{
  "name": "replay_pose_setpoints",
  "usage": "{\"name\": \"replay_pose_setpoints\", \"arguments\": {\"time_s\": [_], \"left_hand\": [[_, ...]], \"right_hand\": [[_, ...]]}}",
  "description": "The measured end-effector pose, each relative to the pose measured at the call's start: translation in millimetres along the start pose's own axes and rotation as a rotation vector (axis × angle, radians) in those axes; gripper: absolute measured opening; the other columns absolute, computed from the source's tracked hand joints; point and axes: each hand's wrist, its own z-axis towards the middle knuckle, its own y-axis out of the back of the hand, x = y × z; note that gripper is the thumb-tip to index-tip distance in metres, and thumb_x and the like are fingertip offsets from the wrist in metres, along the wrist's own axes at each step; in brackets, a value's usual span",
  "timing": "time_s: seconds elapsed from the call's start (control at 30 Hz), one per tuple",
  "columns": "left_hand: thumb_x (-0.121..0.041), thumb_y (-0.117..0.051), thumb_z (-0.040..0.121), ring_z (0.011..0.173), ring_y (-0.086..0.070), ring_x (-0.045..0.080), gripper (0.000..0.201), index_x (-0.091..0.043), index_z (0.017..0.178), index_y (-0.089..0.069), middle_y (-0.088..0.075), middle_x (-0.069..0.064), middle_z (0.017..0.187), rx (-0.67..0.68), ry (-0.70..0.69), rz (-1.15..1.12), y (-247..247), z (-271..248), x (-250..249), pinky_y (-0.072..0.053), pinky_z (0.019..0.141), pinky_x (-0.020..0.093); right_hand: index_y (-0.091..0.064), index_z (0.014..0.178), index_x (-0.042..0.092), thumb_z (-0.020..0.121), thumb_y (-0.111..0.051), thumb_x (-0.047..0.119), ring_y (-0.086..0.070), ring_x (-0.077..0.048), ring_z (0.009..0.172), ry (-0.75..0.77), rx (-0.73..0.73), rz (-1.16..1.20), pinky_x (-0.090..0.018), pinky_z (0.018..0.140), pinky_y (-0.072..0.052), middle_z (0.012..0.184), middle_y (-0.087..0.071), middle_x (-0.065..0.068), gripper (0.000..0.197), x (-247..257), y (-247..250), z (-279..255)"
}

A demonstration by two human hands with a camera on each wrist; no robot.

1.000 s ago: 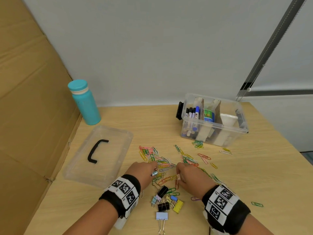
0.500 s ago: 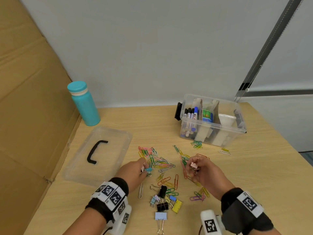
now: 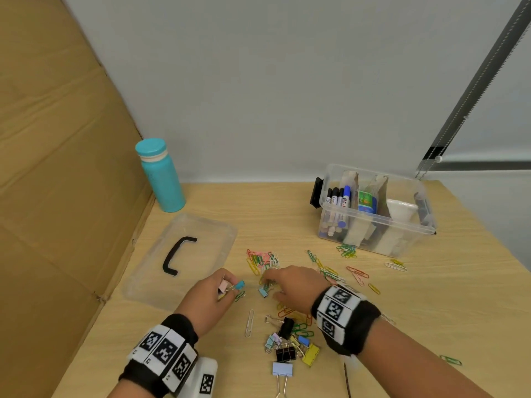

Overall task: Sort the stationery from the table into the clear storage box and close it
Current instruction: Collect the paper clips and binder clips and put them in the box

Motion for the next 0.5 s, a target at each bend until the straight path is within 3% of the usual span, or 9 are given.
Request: {"name": "replay_pose_setpoints", "arguments": {"time_s": [0.07, 0.2, 0.37, 0.5], "left_hand": [[-0.027, -0.055, 0.092, 0.072, -0.055, 0.010, 0.007, -0.028, 0.098, -0.054, -0.063, -0.003, 0.085, -0.008, 0.005, 0.003, 2, -2, 0, -0.042, 0.065, 0.023], [-0.029, -0.056, 0.091, 0.069, -0.053, 0.011, 0.008, -0.029, 0.099, -0.054, -0.063, -0.002, 0.082, -0.025, 0.009, 0.000, 4, -5, 0, -0.044, 0.066, 0.026], [-0.028, -0.055, 0.091, 0.060, -0.046, 0.008, 0.009, -0.028, 0.100, -0.054, -0.057, -0.003, 0.075, -0.025, 0.006, 0.029, 0, 0, -4, -0.038, 0.057, 0.022], [-0.028, -0.056, 0.090, 0.064, -0.051, 0.013, 0.009, -0.028, 0.099, -0.054, -0.059, -0.001, 0.079, -0.017, 0.013, 0.023, -4, 6, -8, -0.046, 0.066, 0.031]], "right_hand": [[-0.048, 0.119, 0.027, 0.091, -0.045, 0.016, -0.060, -0.029, 0.091, 0.016, 0.045, -0.106, -0.034, 0.069, -0.044, 0.104, -0.063, -0.008, 0.029, 2, -5, 15], [-0.049, 0.105, 0.022, 0.090, -0.044, 0.012, -0.059, -0.030, 0.086, 0.035, 0.074, -0.152, -0.035, 0.065, -0.044, 0.099, -0.062, -0.009, 0.019, 1, -10, 27], [-0.053, 0.105, 0.016, 0.088, -0.049, 0.019, -0.058, -0.028, 0.093, 0.075, 0.032, -0.103, -0.032, 0.067, -0.042, 0.105, -0.062, -0.007, 0.018, -2, -10, 23], [-0.055, 0.105, 0.008, 0.087, -0.048, 0.016, -0.055, -0.030, 0.100, 0.105, 0.012, -0.169, -0.033, 0.066, -0.041, 0.110, -0.058, -0.011, 0.021, -1, -17, 24]]}}
